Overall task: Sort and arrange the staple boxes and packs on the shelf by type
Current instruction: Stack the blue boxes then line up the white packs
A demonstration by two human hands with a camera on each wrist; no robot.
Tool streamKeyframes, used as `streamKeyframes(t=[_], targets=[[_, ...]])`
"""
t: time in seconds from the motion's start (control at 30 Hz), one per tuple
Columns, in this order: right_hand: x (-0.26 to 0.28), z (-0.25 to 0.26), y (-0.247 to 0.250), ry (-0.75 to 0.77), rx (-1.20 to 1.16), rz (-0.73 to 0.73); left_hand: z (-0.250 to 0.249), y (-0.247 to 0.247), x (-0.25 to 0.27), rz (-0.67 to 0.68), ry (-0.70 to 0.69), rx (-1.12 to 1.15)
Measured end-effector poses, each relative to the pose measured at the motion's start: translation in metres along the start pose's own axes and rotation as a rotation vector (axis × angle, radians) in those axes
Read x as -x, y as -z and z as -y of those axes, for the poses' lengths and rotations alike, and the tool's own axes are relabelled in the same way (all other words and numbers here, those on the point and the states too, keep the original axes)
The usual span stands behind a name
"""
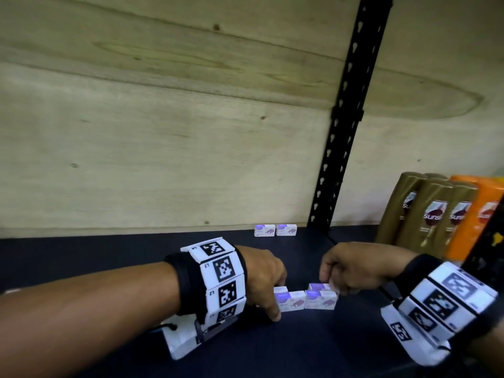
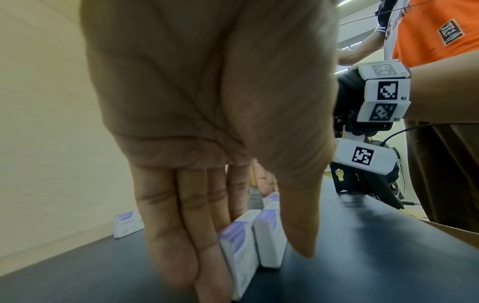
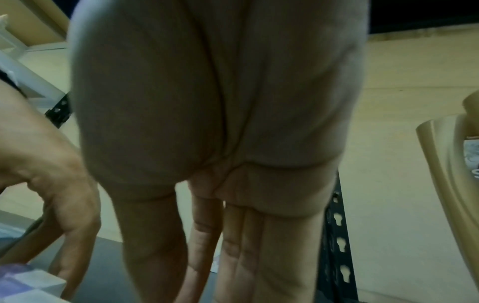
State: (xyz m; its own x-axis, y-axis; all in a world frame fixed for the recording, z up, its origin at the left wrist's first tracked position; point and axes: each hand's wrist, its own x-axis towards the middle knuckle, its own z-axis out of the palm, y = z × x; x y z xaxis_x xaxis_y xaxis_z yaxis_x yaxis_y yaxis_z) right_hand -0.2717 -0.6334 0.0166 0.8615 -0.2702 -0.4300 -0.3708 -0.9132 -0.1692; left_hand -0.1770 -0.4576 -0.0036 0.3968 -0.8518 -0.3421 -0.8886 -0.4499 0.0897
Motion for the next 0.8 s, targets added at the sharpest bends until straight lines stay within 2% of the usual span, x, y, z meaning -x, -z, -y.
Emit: streamKeyframes(t=[0.1,0.3,0.5,0.8], targets=[[0.002,0.001,0.001,-0.009,-0.003,0.034,-0.002,0.001,-0.002,-0.010,-0.004,-0.021],[-0.009,-0.003,-0.010,-0.104,0.265,0.040,-0.005,0.000,-0.005,-0.034,-0.006,-0.034],[-0.013,0.002,-0.016,-0.057,0.295,-0.012,-0.006,-0.004,-0.009,-0.043,-0.025,-0.077],[-0.014,0.007,-0.018,0.015,0.320,-0.053,-0.008,-0.008,-0.016,-0.074,-0.049,-0.008]])
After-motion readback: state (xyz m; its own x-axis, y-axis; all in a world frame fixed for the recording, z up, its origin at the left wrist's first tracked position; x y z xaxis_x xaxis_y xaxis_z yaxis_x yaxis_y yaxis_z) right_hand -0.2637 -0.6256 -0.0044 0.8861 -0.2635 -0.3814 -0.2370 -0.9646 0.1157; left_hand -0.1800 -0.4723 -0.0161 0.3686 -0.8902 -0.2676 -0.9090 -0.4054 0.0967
